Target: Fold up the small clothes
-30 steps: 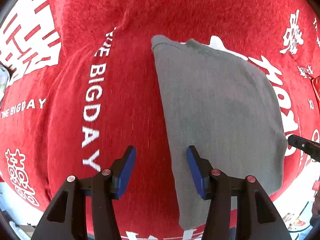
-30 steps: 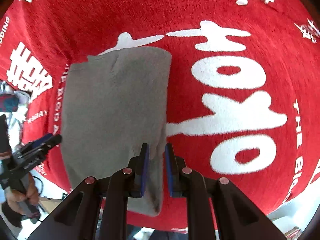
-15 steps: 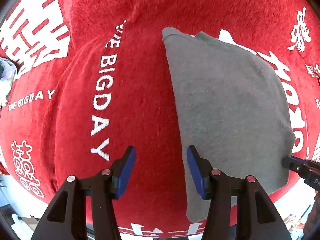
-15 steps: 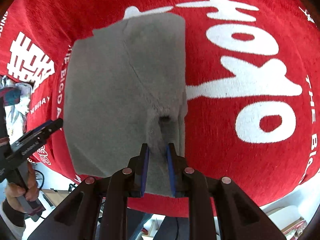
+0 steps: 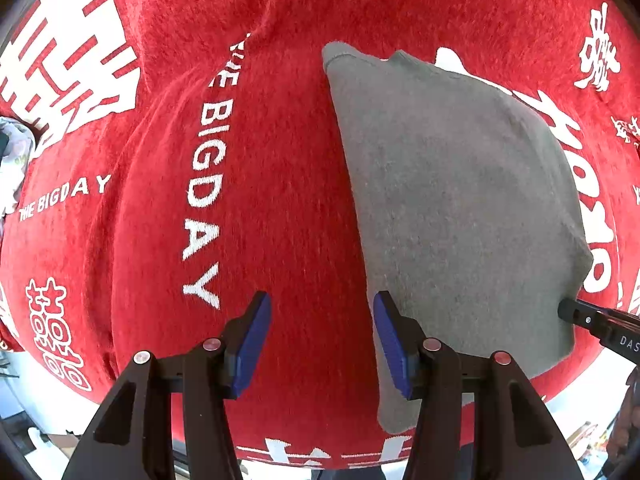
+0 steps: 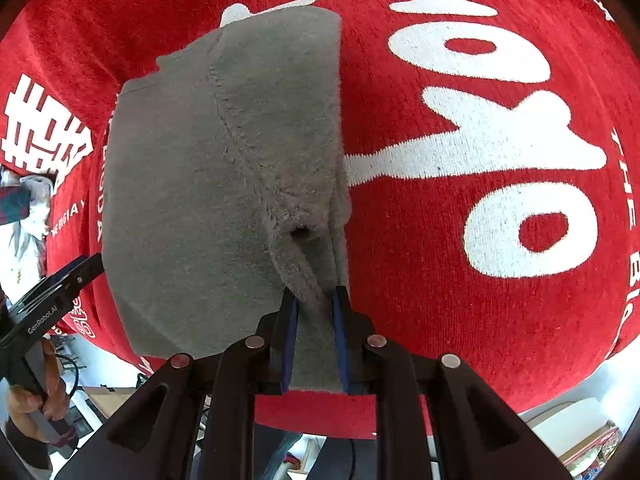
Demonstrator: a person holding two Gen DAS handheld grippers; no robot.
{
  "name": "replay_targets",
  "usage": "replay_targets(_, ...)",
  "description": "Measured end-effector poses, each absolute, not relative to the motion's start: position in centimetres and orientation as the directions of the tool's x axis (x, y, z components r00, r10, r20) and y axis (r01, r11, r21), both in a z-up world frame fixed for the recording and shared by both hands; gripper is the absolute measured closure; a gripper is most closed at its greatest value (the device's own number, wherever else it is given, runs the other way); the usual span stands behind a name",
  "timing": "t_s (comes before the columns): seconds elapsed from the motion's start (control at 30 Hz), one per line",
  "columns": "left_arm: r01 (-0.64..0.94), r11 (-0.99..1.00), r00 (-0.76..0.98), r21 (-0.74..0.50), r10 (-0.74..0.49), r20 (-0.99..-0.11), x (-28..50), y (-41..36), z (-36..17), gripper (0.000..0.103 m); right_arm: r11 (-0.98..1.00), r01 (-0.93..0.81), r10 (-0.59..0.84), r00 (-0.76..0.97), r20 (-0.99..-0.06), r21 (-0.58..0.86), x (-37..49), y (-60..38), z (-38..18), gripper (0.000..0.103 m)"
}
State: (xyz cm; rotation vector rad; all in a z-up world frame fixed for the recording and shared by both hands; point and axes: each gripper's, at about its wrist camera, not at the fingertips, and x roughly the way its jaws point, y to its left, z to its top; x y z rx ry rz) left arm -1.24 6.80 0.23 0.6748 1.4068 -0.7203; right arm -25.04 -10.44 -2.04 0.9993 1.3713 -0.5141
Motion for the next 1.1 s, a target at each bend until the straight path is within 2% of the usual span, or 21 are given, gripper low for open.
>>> replay_targets(0.13,0.768,0.640,0.007,-0.022,-0.044,-0.999,-1.1,6.9,0.1,0.048,0.503,0.815,0.246,0.186,-0.951,0.289,-25.2,-10.5,-2.0,0.084)
replay_targets(0.17,0.767,0.642,0.010,-0.020,-0.043,-0.999,-1.1,7.0,0.2,0.037,0.496,0.818,0.248,0.188,-0.950,0.292,-25.3,-10.5,-2.1,0.084)
replay_targets(0.2,0.766,0.643,0.028,-0.003,-0.038,-0.999,-1.1,7.0,0.4,0.017,0.492,0.820,0.250,0.190,-0.950,0.293,-25.4,-10.6,-2.1,0.084)
replay_targets(0.27,0.769,0.640,0.045,0.001,-0.053,-0.998,-1.2,7.1,0.8,0.002,0.486,0.823,0.250,0.193,-0.949,0.296,-25.5,-10.6,-2.2,0.084)
replay_targets(0.6,0.781,0.625,0.046,-0.007,-0.068,-0.997,-2.3,6.9,1.5,0.002,0.492,0.825,0.240,0.179,-0.954,0.279,-25.6,-10.7,-2.0,0.084)
replay_targets(1.1,0.751,0.660,-0.006,0.006,0.016,-1.000,-2.9,7.5,2.0,0.002,0.495,0.831,0.233,0.153,-0.960,0.253,-24.8,-10.3,1.6,0.081)
